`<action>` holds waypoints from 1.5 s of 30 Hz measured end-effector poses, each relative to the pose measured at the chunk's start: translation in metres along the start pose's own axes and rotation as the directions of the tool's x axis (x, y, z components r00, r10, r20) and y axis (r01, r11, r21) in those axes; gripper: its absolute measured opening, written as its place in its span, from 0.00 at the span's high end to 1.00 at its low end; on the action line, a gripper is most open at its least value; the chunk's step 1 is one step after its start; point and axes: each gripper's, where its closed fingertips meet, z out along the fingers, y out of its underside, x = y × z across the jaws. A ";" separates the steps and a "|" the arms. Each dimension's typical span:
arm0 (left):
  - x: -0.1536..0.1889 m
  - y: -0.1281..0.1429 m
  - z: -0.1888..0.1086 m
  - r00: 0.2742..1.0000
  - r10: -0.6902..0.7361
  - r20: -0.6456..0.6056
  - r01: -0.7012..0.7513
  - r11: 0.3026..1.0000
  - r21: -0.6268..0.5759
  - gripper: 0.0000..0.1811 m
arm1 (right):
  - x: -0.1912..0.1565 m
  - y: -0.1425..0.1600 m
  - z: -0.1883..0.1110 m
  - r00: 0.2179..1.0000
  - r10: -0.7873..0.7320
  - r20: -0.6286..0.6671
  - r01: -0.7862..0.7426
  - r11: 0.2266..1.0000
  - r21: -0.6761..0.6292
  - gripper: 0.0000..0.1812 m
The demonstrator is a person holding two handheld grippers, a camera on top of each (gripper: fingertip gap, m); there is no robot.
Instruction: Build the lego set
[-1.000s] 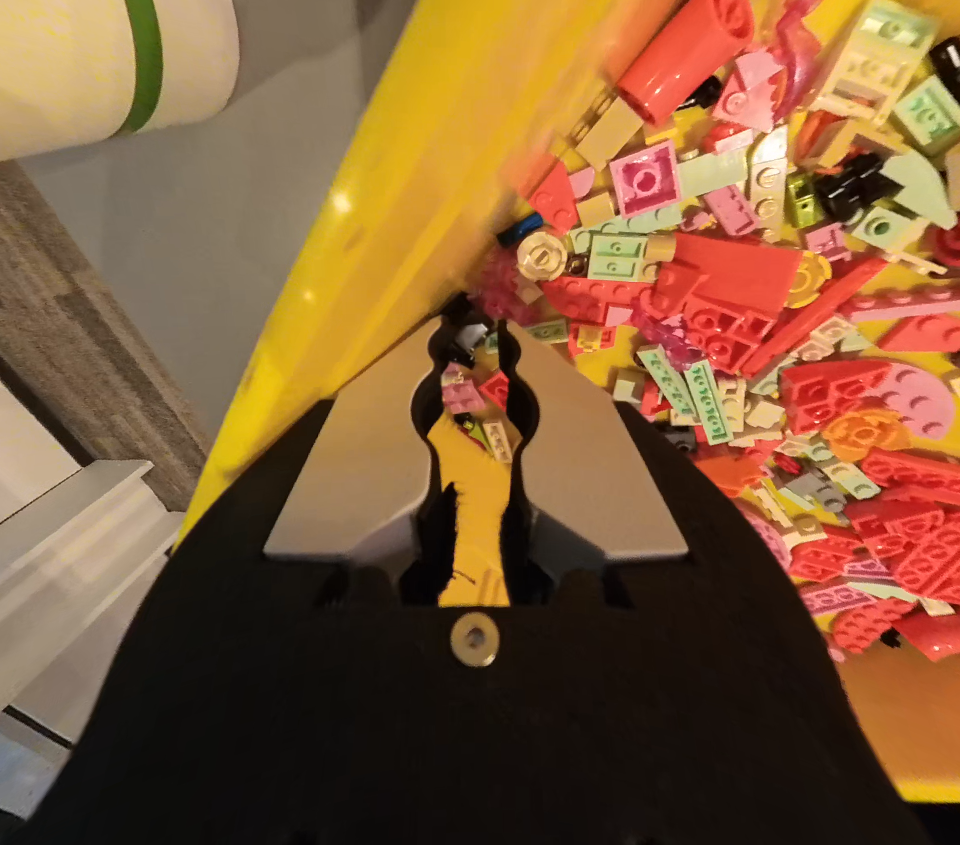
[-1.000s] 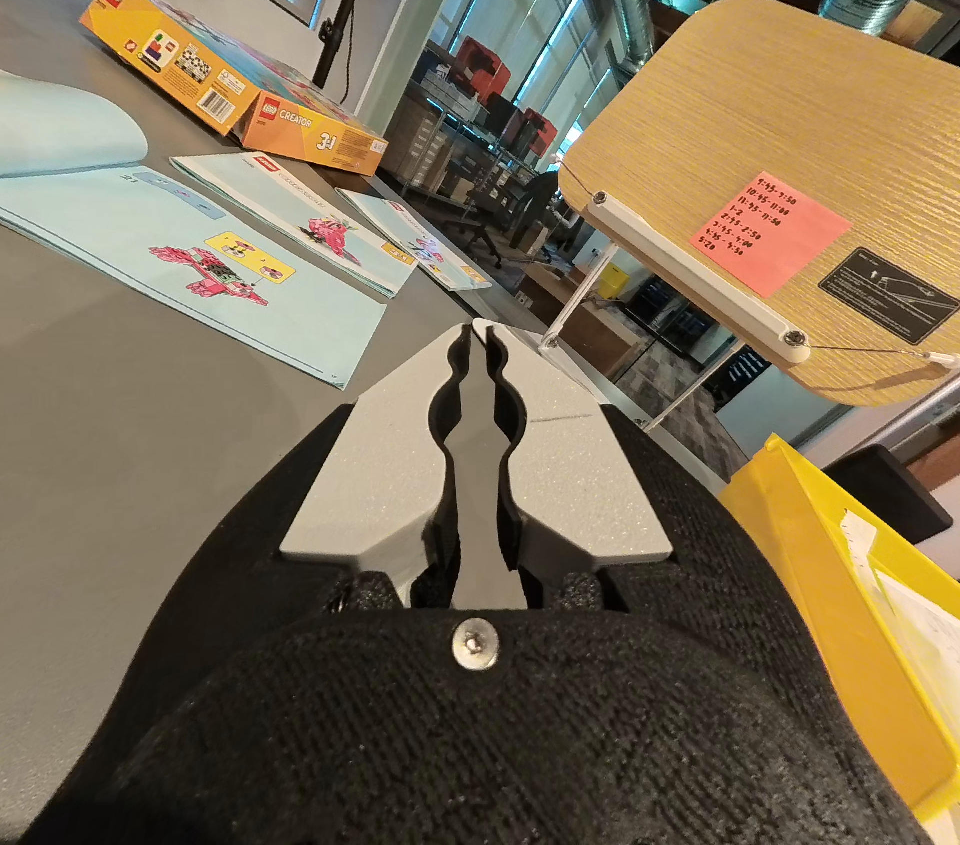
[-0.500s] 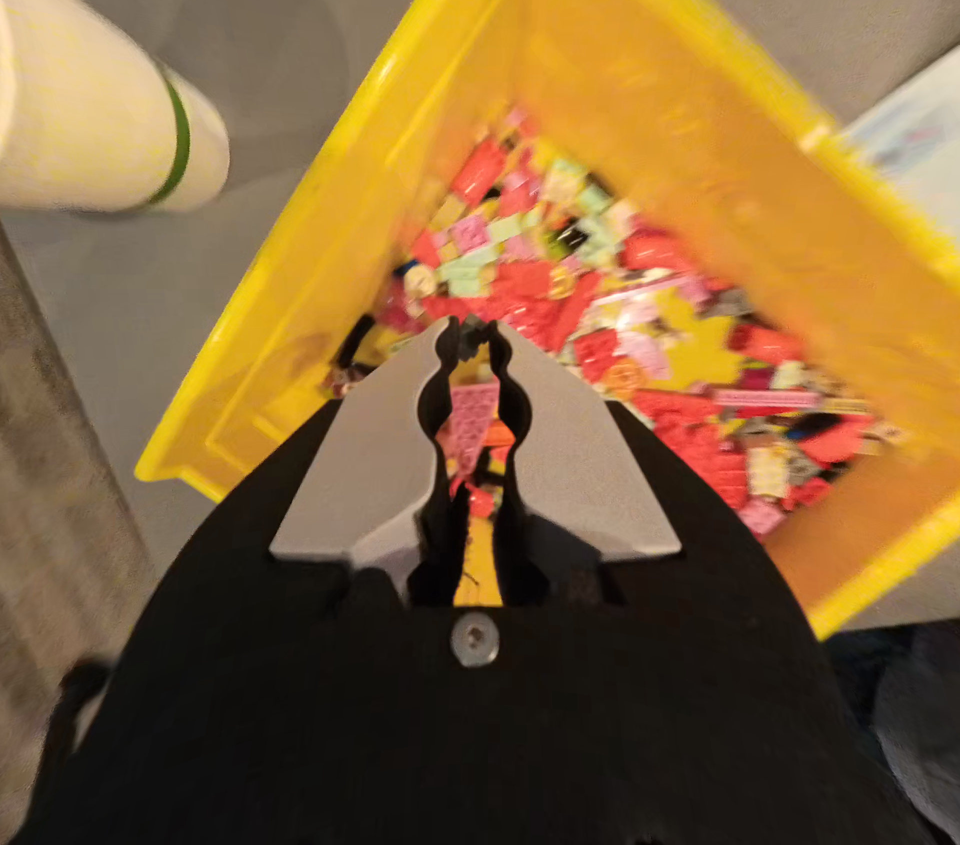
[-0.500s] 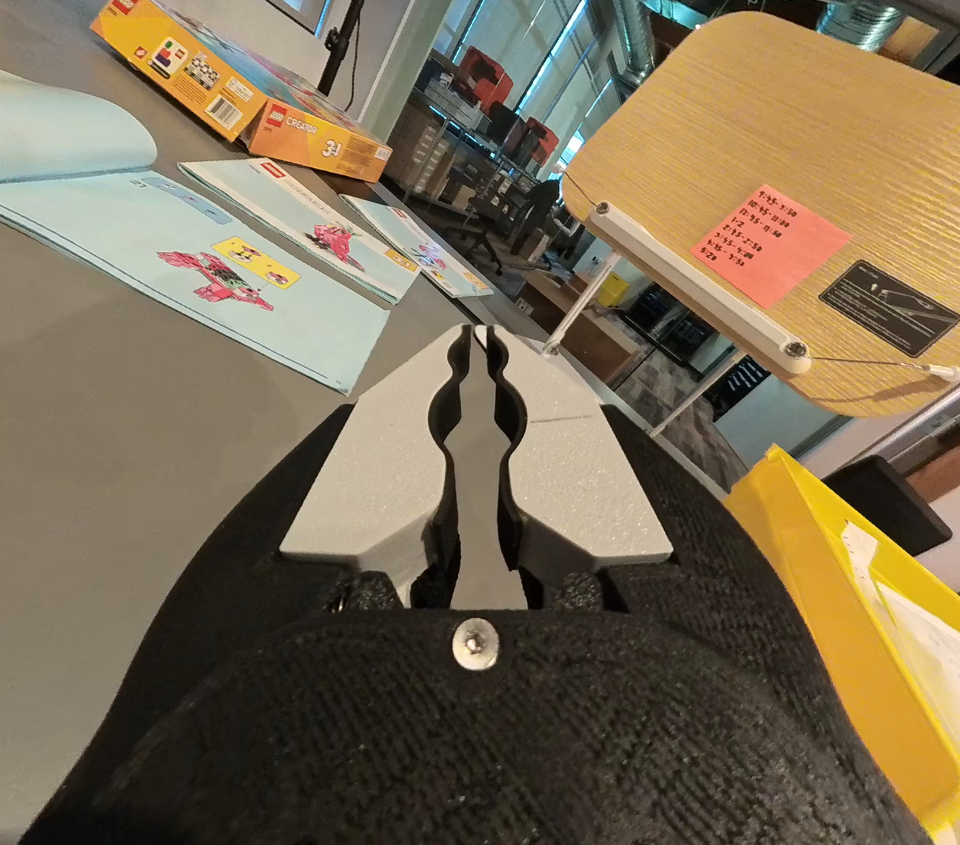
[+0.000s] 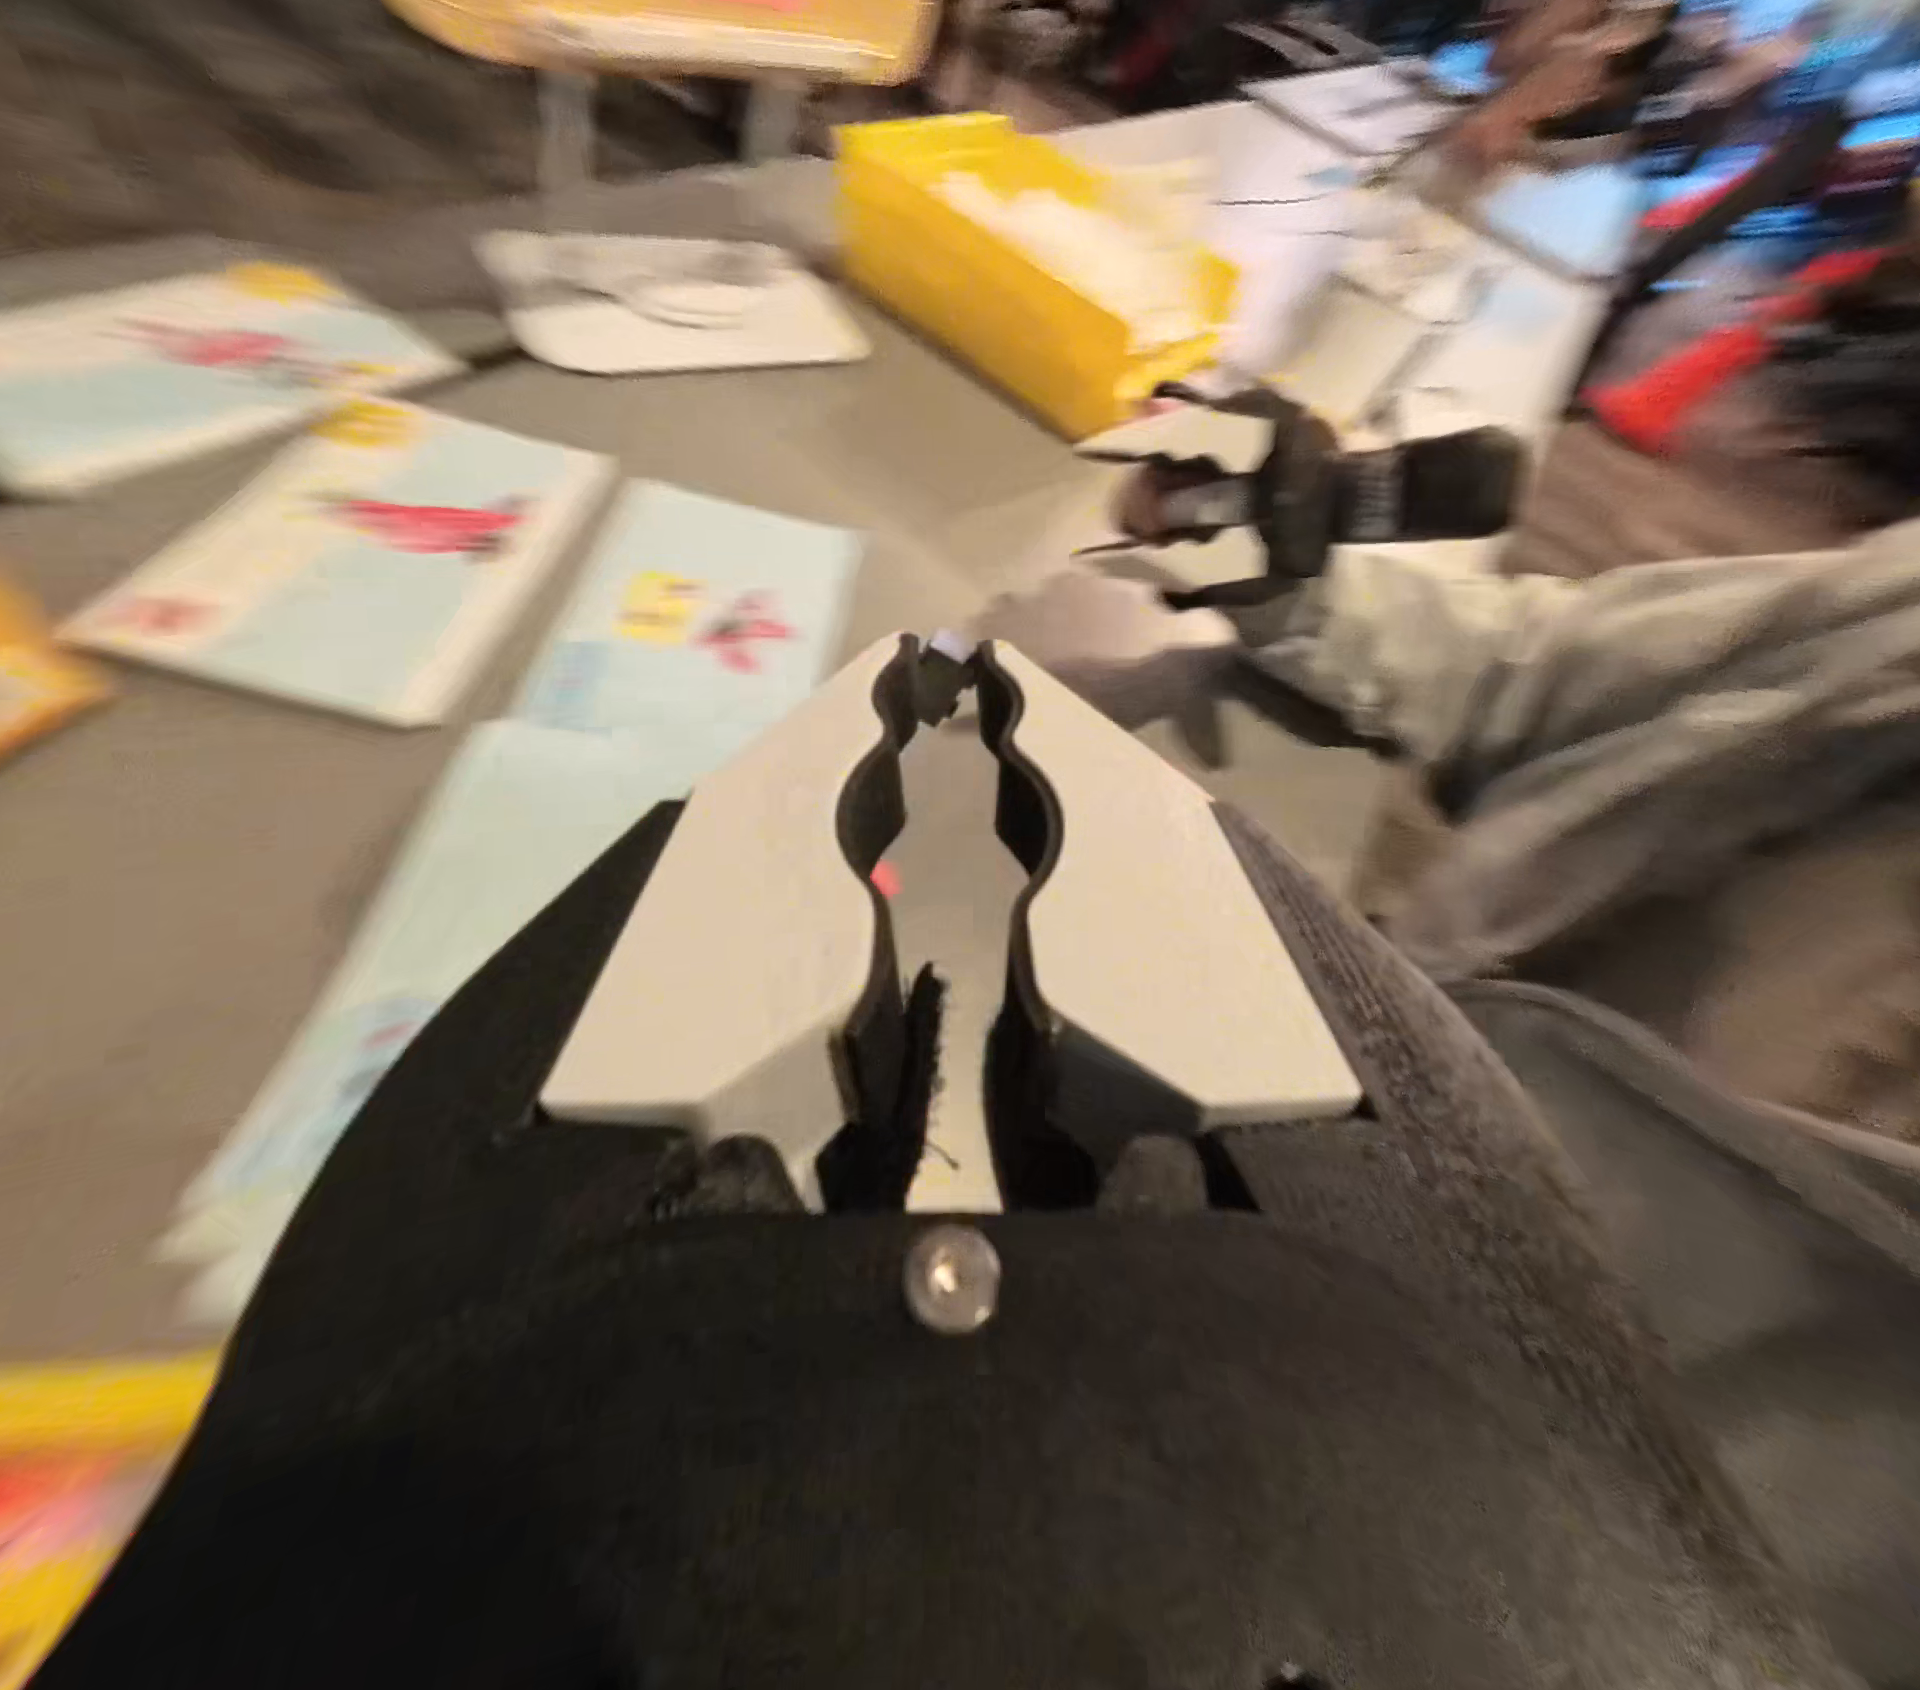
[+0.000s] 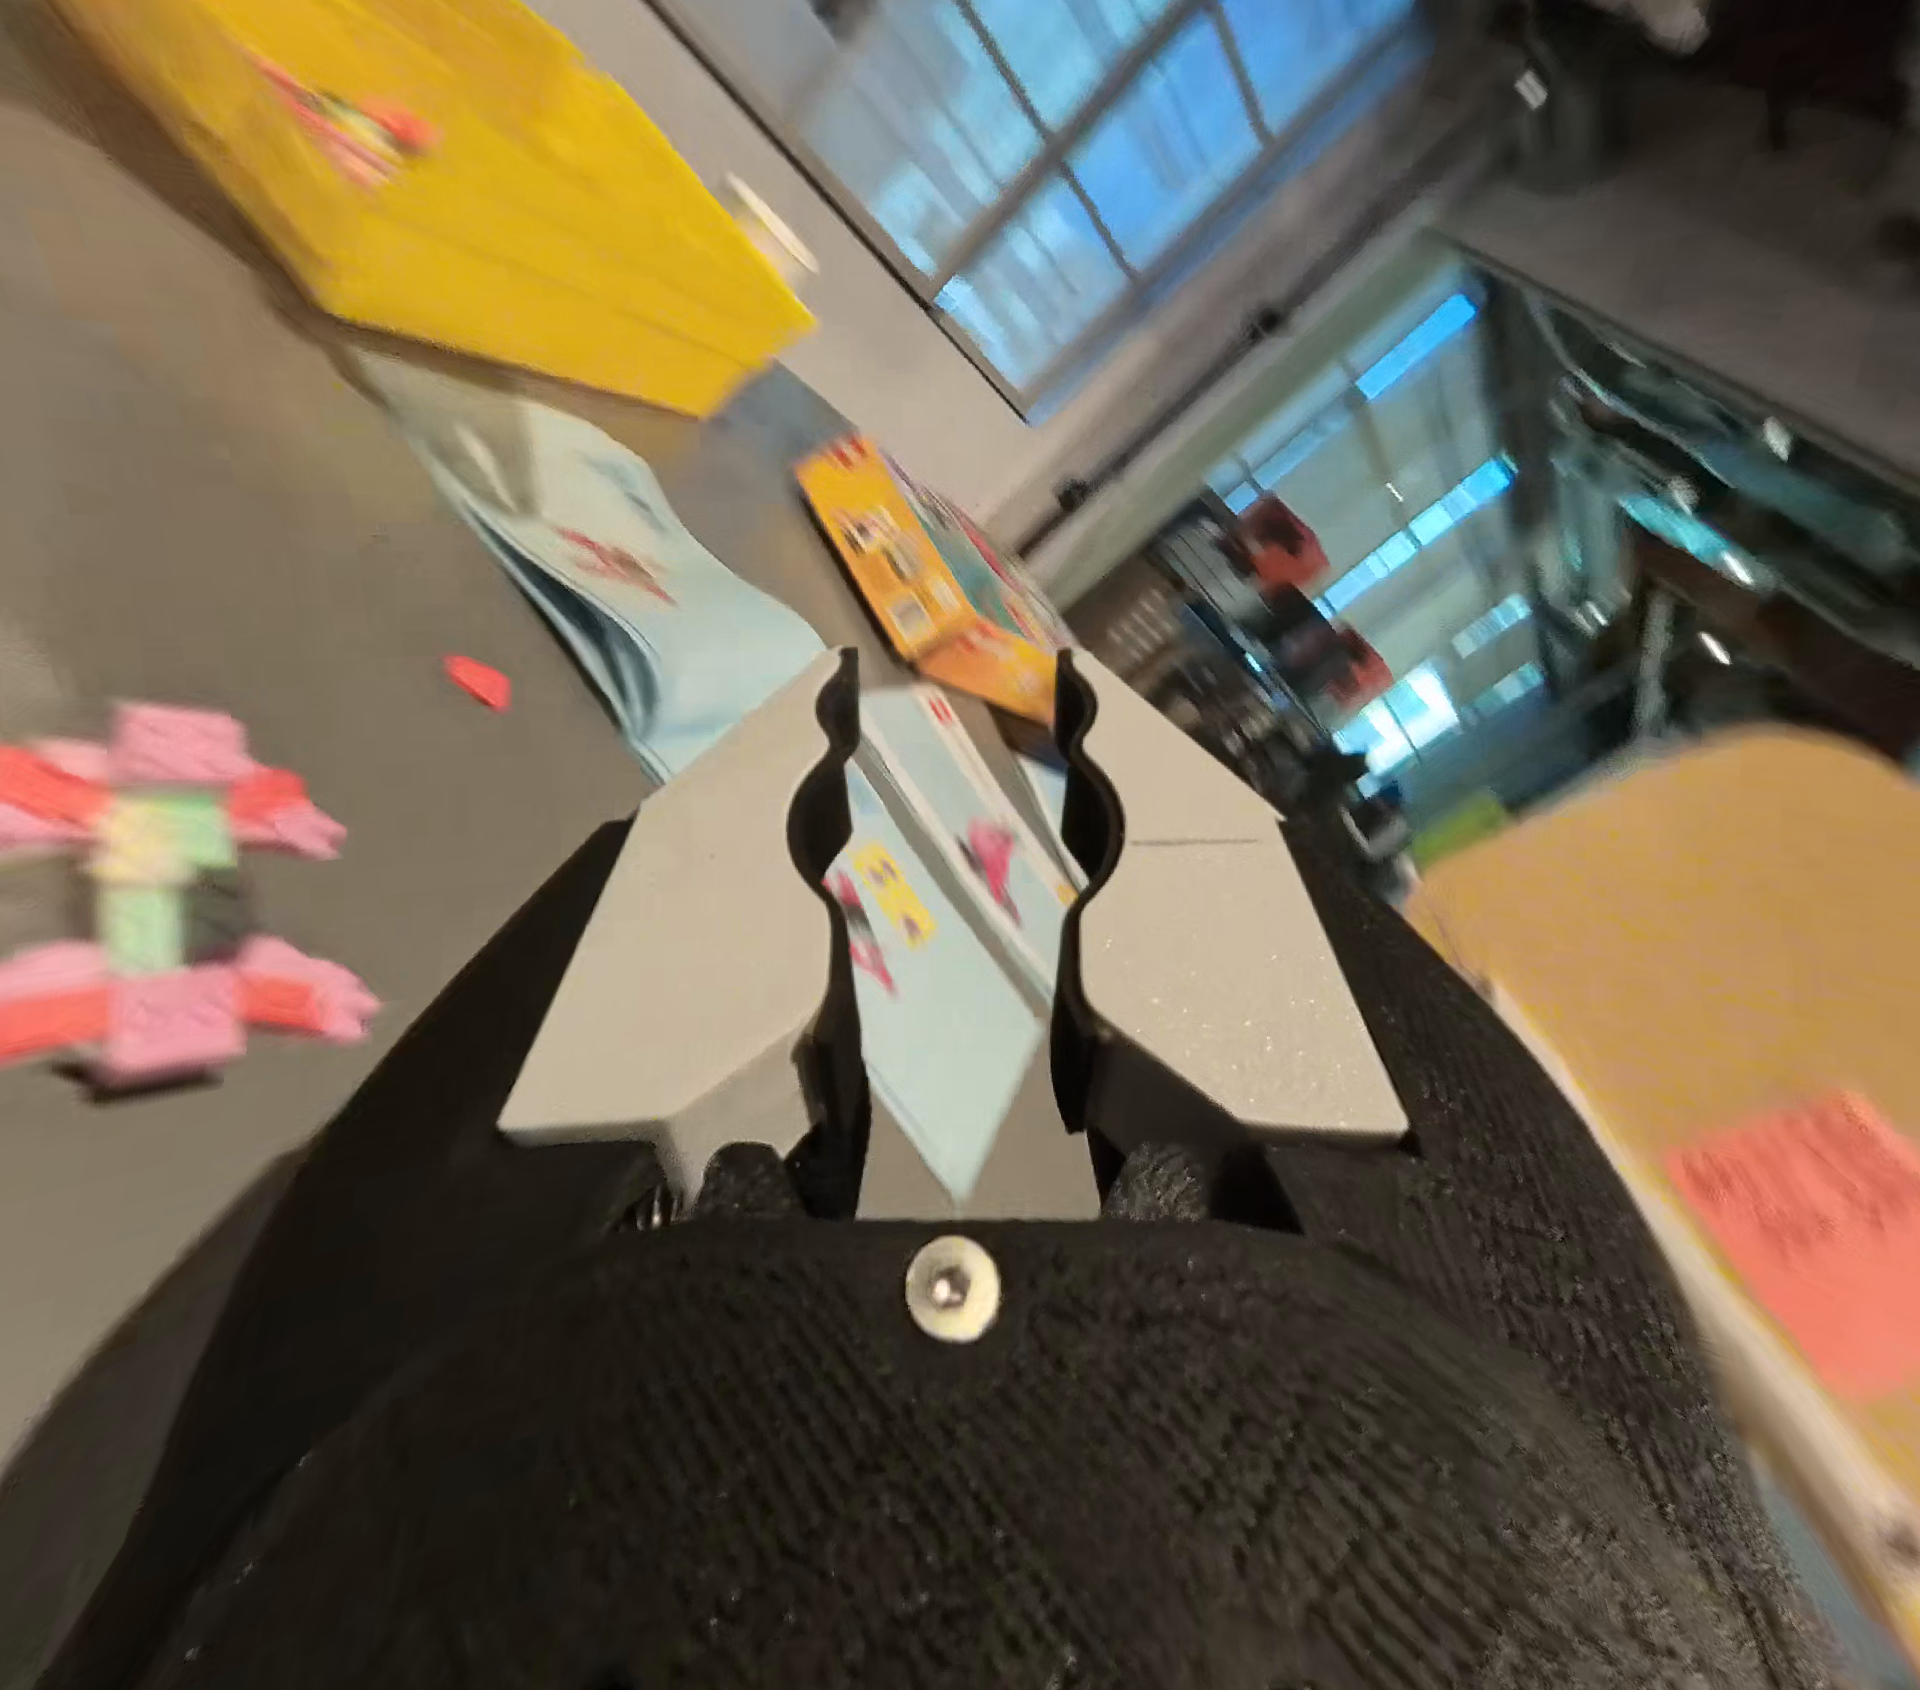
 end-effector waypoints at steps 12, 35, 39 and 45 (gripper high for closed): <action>0.088 0.037 0.095 0.782 -0.334 -0.527 0.217 0.938 -0.272 0.95 | -0.042 -0.086 0.016 0.936 -0.290 0.199 0.270 0.955 0.122 0.82; 0.078 0.192 0.142 0.924 -0.049 -0.378 -0.136 0.885 -0.446 0.78 | -0.088 0.077 -0.069 0.708 0.701 0.086 -0.544 0.620 -0.566 0.92; 0.091 0.196 0.144 0.936 -0.067 -0.346 -0.104 0.885 -0.453 0.80 | -0.097 0.091 -0.080 0.712 0.694 0.109 -0.476 0.591 -0.651 0.92; 0.128 0.205 0.144 0.914 -0.141 -0.380 -0.066 0.873 -0.483 0.86 | -0.097 0.094 -0.081 0.692 0.705 0.156 -0.461 0.598 -0.656 0.92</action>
